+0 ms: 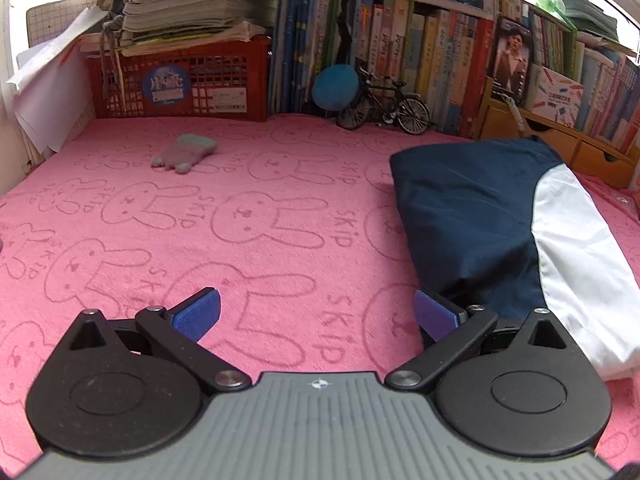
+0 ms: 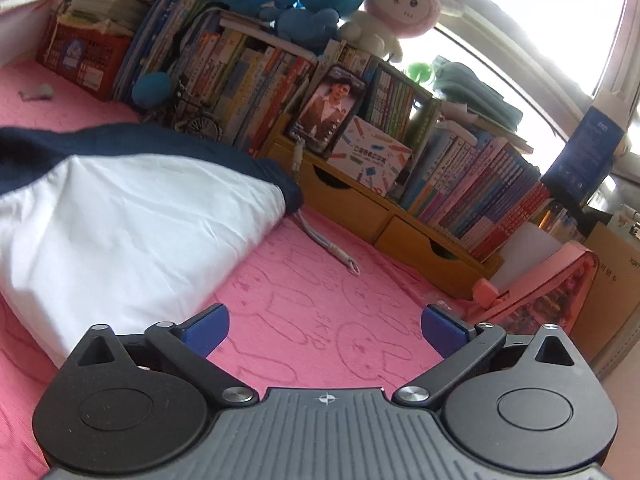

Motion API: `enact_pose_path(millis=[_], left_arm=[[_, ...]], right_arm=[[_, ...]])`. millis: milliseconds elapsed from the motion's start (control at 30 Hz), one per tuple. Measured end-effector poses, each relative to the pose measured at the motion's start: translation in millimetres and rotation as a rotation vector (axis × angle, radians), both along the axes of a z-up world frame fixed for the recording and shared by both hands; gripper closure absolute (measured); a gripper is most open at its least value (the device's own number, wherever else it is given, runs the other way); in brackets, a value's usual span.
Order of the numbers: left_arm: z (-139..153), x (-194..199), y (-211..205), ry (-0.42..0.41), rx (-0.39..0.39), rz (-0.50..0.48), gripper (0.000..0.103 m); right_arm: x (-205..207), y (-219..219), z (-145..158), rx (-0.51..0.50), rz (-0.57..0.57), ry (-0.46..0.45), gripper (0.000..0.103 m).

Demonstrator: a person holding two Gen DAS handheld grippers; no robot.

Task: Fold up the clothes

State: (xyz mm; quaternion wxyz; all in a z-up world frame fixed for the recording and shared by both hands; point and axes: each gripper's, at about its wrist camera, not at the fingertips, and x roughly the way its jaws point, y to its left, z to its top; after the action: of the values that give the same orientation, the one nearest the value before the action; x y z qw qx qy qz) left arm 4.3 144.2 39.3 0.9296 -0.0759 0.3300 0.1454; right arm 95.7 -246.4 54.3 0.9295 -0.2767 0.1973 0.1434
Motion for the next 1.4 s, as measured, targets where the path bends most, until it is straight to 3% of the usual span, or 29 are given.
enact_pose_path(millis=[67,100,200,300,400,467,567,800,900,1000,1067,1233,1300,1400], left_arm=[[-4,9,9,0.003,0.042,-0.008,0.0],[-6,13,13,0.005,0.063,-0.012,0.0],[-17,22,20,0.07,0.084,-0.004,0.0],[-26,22,18,0.119,0.059,-0.034,0.0],[-31,14,0,0.136,0.01,-0.14,0.0],[-32,11,-17,0.144,0.024,-0.166,0.0],[-28,10,-34,0.148,0.096,-0.139,0.0],[-3,-5,-44,0.121,0.092,-0.114,0.0],[3,-12,-42,0.099,0.059,-0.113,0.0],[4,-16,-33,0.09,0.003,-0.091,0.0],[3,-19,-26,0.089,-0.014,-0.065,0.0],[5,-28,-16,0.072,-0.038,-0.04,0.0],[7,-30,-14,0.064,-0.041,-0.041,0.0],[9,-28,-13,0.054,-0.05,-0.044,0.0]], right_arm=[[9,-31,-11,0.035,0.076,0.07,0.0],[15,-44,-15,0.084,0.149,0.146,0.0],[27,-61,-29,0.109,0.244,0.308,0.0],[16,-61,-32,0.163,0.395,0.308,0.0],[3,-49,-30,0.162,0.512,0.334,0.0],[-1,-36,-30,0.165,0.546,0.376,0.0],[-1,-16,-28,0.191,0.511,0.417,0.0],[-41,24,-21,0.157,0.55,0.297,0.0],[-54,46,-17,0.103,0.5,0.159,0.0],[-69,77,-17,-0.011,0.47,-0.033,0.0],[-77,105,-20,-0.094,0.539,-0.064,0.0],[-71,168,-30,-0.114,0.627,0.005,0.0],[-60,180,-27,-0.103,0.554,-0.012,0.0],[-44,167,-9,0.009,0.456,-0.007,0.0]])
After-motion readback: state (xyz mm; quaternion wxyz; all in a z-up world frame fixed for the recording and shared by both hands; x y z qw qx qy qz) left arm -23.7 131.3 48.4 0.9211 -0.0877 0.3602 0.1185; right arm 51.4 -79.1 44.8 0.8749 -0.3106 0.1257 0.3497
